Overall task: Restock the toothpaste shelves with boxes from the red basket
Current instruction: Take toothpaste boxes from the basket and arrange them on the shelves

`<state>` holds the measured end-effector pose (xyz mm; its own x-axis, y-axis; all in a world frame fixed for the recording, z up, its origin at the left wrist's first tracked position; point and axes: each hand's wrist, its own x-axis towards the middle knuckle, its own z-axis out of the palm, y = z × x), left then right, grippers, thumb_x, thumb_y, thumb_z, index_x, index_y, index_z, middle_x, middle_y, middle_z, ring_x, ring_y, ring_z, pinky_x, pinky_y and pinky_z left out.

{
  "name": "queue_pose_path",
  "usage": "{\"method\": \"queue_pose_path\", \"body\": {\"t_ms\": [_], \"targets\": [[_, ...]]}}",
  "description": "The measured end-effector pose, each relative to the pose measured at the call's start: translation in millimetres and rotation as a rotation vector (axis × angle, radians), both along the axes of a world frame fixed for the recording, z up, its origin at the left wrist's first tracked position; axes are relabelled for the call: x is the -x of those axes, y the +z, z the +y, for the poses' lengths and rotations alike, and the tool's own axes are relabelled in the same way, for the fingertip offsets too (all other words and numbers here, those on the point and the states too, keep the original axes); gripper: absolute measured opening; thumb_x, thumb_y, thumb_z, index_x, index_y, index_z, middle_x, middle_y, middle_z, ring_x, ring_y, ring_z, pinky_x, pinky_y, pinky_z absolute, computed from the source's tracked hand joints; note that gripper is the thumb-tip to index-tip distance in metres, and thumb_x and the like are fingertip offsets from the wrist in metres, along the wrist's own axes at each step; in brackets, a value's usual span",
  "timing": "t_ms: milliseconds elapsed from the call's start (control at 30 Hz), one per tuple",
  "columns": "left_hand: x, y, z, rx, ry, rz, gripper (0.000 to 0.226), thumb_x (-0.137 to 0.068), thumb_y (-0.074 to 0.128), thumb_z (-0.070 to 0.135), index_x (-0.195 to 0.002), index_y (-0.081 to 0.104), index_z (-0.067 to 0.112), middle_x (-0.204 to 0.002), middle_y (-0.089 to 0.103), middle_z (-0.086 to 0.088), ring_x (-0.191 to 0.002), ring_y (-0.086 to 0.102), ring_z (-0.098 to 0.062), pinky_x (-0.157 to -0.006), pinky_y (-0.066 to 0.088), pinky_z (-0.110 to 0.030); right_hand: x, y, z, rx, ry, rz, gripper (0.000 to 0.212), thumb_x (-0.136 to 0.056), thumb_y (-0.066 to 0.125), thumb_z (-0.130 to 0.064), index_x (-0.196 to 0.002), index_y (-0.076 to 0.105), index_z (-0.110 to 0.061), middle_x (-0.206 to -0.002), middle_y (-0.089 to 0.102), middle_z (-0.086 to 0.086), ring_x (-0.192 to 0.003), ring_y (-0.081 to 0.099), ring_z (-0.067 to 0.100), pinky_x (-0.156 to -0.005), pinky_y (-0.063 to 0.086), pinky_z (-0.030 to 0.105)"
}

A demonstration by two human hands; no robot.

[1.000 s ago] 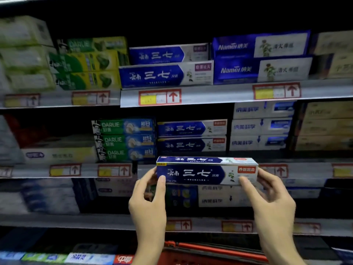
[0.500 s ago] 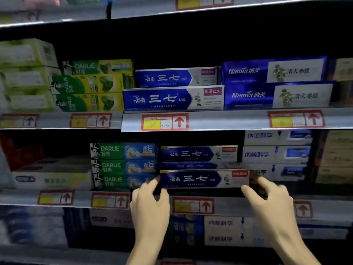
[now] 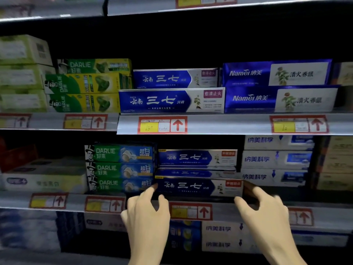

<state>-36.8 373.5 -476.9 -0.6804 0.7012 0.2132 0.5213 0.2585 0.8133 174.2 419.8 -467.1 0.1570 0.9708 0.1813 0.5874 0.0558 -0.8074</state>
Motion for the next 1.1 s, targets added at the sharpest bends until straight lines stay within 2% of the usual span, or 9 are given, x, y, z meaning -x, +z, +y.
{"method": "queue_pose_path", "body": {"t_ms": [100, 167, 267, 367, 433, 567, 633, 767, 1100], "targets": [[4.8, -3.5, 4.1, 0.008, -0.010, 0.013, 0.033, -0.102, 0.054, 0.041, -0.133, 0.060, 0.036, -0.121, 0.059, 0.002, -0.120, 0.048, -0.018, -0.109, 0.023, -0.041, -1.6, -3.7, 0.8, 0.005, -0.005, -0.046, 0.042, -0.090, 0.060, -0.049, -0.129, 0.064, -0.034, -0.118, 0.053, 0.012, -0.122, 0.042, 0.034, -0.107, 0.042, 0.048], [4.3, -4.5, 5.4, 0.020, -0.011, 0.037, 0.034, -0.102, 0.053, 0.042, -0.134, 0.060, 0.038, -0.118, 0.060, 0.002, -0.119, 0.049, -0.018, -0.108, 0.024, -0.041, -3.1, -4.1, 0.7, -0.002, 0.012, -0.079, 0.048, -0.092, 0.059, -0.047, -0.137, 0.061, -0.030, -0.107, 0.049, -0.001, -0.125, 0.040, 0.034, -0.109, 0.040, 0.048], [0.7, -3.5, 5.7, 0.051, 0.001, 0.103, 0.041, -0.102, 0.050, 0.044, -0.142, 0.055, 0.035, -0.132, 0.058, 0.003, -0.130, 0.042, -0.017, -0.110, 0.023, -0.042, -3.2, -4.3, 1.3, -0.039, 0.019, -0.108, 0.051, -0.094, 0.059, -0.046, -0.141, 0.058, -0.024, -0.094, 0.041, -0.012, -0.125, 0.038, 0.030, -0.107, 0.038, 0.045], [-3.3, -1.3, 5.4, 0.130, -0.004, 0.202, 0.047, -0.104, 0.044, 0.045, -0.149, 0.047, 0.032, -0.152, 0.044, 0.005, -0.143, 0.027, -0.016, -0.113, 0.022, -0.045, -2.1, -5.4, 4.0, -0.035, 0.009, -0.108, 0.048, -0.095, 0.056, -0.045, -0.136, 0.059, -0.021, -0.117, 0.058, -0.002, -0.122, 0.033, 0.025, -0.108, 0.035, 0.044], [-5.0, -0.5, 5.2, 0.157, -0.006, 0.228, 0.047, -0.104, 0.043, 0.046, -0.149, 0.046, 0.032, -0.156, 0.039, 0.004, -0.144, 0.025, -0.018, -0.114, 0.022, -0.046, -2.6, -5.3, 5.5, -0.033, 0.018, -0.113, 0.045, -0.095, 0.055, -0.045, -0.134, 0.060, -0.022, -0.113, 0.058, -0.006, -0.115, 0.030, 0.021, -0.108, 0.035, 0.044], [-5.4, 0.1, 5.1, 0.174, -0.010, 0.220, 0.046, -0.104, 0.043, 0.046, -0.148, 0.047, 0.035, -0.157, 0.036, 0.002, -0.144, 0.024, -0.020, -0.114, 0.020, -0.046, -0.5, 1.2, 1.8, -0.001, 0.038, -0.094, 0.046, -0.096, 0.056, -0.042, -0.138, 0.058, -0.023, -0.086, 0.026, -0.020, -0.130, 0.032, 0.031, -0.108, 0.036, 0.044], [-5.3, 0.8, 5.0, 0.167, -0.010, 0.211, 0.045, -0.104, 0.044, 0.046, -0.148, 0.048, 0.035, -0.156, 0.037, 0.002, -0.143, 0.024, -0.021, -0.114, 0.021, -0.046, 0.6, 1.7, 1.0, 0.009, 0.036, -0.107, 0.047, -0.096, 0.056, -0.043, -0.139, 0.058, -0.024, -0.087, 0.029, -0.016, -0.131, 0.032, 0.031, -0.107, 0.036, 0.044], [-3.6, -0.1, 4.5, 0.170, -0.020, 0.212, 0.046, -0.104, 0.044, 0.047, -0.148, 0.047, 0.035, -0.155, 0.037, 0.002, -0.143, 0.024, -0.020, -0.114, 0.020, -0.045, 2.1, -2.3, 3.7, 0.049, 0.008, -0.084, 0.045, -0.094, 0.058, -0.045, -0.134, 0.057, -0.025, -0.118, 0.045, 0.007, -0.121, 0.033, 0.029, -0.100, 0.039, 0.044], [-3.1, -1.6, 3.5, 0.147, -0.054, 0.228, 0.043, -0.103, 0.046, 0.046, -0.146, 0.047, 0.041, -0.149, 0.039, 0.006, -0.138, 0.025, -0.020, -0.111, 0.022, -0.043, 0.8, -1.6, 1.4, 0.078, 0.020, -0.109, 0.047, -0.094, 0.058, -0.048, -0.137, 0.054, -0.031, -0.118, 0.040, 0.006, -0.116, 0.032, 0.028, -0.099, 0.038, 0.042]]}}
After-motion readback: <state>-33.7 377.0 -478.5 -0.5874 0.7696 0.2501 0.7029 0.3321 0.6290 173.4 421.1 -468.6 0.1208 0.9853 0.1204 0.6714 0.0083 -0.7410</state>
